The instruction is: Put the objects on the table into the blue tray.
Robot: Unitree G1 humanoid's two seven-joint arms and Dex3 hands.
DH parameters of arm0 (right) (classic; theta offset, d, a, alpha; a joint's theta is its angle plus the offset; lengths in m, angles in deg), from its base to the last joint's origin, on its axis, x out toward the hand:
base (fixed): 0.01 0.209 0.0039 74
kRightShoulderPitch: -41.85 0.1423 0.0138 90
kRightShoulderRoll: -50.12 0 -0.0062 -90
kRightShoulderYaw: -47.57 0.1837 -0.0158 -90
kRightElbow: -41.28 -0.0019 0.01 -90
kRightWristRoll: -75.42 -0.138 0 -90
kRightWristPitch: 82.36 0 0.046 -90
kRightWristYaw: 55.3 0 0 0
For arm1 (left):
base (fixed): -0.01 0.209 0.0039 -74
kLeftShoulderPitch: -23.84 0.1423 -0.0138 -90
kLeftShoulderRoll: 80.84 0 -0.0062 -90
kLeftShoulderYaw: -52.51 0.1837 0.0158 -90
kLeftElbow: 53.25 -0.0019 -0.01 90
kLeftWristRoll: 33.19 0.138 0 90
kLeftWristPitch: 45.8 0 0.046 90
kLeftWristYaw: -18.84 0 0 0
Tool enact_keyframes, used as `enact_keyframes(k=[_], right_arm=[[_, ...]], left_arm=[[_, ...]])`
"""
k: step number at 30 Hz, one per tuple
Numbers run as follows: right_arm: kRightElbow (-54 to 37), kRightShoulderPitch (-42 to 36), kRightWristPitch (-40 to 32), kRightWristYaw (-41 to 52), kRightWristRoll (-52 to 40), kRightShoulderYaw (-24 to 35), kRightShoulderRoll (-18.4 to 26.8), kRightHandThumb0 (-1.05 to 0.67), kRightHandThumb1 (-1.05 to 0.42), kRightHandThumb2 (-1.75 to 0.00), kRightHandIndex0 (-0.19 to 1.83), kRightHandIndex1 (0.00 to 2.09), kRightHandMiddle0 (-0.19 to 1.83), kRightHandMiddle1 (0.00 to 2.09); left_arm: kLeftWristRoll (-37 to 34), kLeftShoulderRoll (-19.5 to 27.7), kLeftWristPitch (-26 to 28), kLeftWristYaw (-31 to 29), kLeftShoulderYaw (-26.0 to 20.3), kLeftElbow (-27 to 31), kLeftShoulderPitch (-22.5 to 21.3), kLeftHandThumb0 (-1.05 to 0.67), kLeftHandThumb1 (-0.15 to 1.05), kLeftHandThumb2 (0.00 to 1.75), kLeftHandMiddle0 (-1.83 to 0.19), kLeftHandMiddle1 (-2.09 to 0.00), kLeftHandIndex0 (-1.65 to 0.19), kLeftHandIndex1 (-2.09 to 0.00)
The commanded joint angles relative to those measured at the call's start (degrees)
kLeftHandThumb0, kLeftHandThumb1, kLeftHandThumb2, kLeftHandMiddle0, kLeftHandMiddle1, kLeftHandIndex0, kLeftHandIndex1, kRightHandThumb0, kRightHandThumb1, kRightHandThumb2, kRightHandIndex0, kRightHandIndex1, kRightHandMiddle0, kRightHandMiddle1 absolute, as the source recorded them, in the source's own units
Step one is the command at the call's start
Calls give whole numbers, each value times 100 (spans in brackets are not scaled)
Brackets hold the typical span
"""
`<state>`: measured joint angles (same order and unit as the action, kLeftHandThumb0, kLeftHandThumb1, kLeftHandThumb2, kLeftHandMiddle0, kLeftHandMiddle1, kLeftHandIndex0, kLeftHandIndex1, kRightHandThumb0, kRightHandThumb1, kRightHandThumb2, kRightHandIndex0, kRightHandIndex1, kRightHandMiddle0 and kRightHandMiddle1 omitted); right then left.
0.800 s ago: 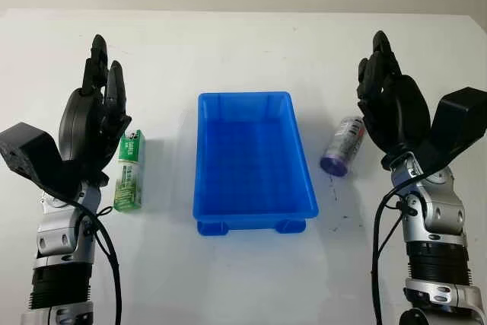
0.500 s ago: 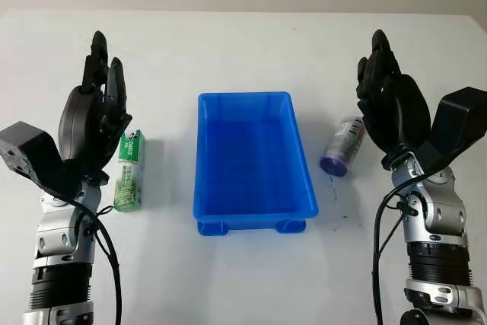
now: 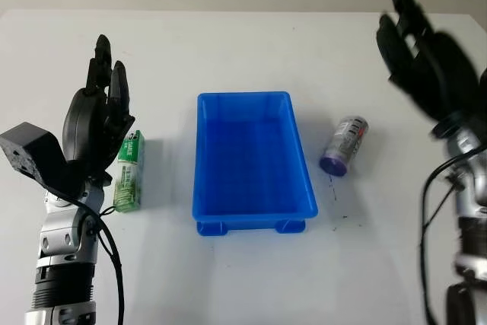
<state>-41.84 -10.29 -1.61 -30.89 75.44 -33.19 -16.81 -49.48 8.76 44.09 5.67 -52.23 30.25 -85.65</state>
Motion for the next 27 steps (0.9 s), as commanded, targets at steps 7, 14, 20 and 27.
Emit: enact_keyframes(k=[7,14,20,27], right_arm=[[615,402,2374,637,1872,-1200,1426,-58,-70,-5,41,17,44,17],[1462,536,4313,197,3471,-2001,1916,-51,-73,-6,43,11,48,11],[1898,666,5181,-652,4521,-2384,1982,-53,-73,-5,47,11,52,11],[2409,522,5556,-1566,5085,-2670,1852,-41,-77,-6,50,10,53,11]], left_arm=[[25,35,-47,-34,-13,-32,-74,-75,105,63,19,-4,19,-1],[2,50,-2,-61,-14,6,-68,-75,105,63,19,-3,19,0],[-4,102,47,-104,-30,5,-84,-74,105,64,19,-3,19,-1],[14,136,91,-160,-20,-2,-86,-74,105,64,19,-1,19,0]])
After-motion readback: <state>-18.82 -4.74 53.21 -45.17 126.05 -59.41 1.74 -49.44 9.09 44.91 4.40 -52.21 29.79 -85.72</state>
